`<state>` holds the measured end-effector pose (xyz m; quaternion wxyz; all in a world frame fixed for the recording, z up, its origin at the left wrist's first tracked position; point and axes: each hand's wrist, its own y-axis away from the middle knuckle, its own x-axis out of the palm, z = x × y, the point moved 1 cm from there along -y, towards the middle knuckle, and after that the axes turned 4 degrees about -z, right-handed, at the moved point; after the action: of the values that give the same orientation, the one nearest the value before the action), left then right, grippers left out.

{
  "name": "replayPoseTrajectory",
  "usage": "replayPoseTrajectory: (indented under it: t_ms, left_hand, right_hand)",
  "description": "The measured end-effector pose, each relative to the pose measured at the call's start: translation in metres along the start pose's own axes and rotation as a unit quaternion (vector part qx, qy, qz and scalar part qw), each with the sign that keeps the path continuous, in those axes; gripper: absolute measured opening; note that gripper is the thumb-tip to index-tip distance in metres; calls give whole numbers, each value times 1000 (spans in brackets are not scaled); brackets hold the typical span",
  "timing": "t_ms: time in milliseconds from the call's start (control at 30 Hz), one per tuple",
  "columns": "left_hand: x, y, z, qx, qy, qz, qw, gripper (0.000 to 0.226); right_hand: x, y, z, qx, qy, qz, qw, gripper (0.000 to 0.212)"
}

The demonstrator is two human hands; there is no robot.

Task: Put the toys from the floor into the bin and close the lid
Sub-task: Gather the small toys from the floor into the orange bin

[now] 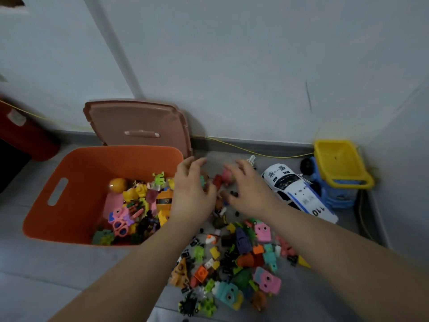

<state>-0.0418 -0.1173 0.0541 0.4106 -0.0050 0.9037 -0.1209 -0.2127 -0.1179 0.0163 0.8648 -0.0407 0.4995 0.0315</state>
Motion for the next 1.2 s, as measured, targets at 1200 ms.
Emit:
replayPoseTrajectory:
  t_ms: [1200]
  left_hand:
    - [120, 137, 86, 7, -266, 375, 888, 135]
  right_hand:
    - [86, 76, -86, -5, 109, 312, 944, 117]
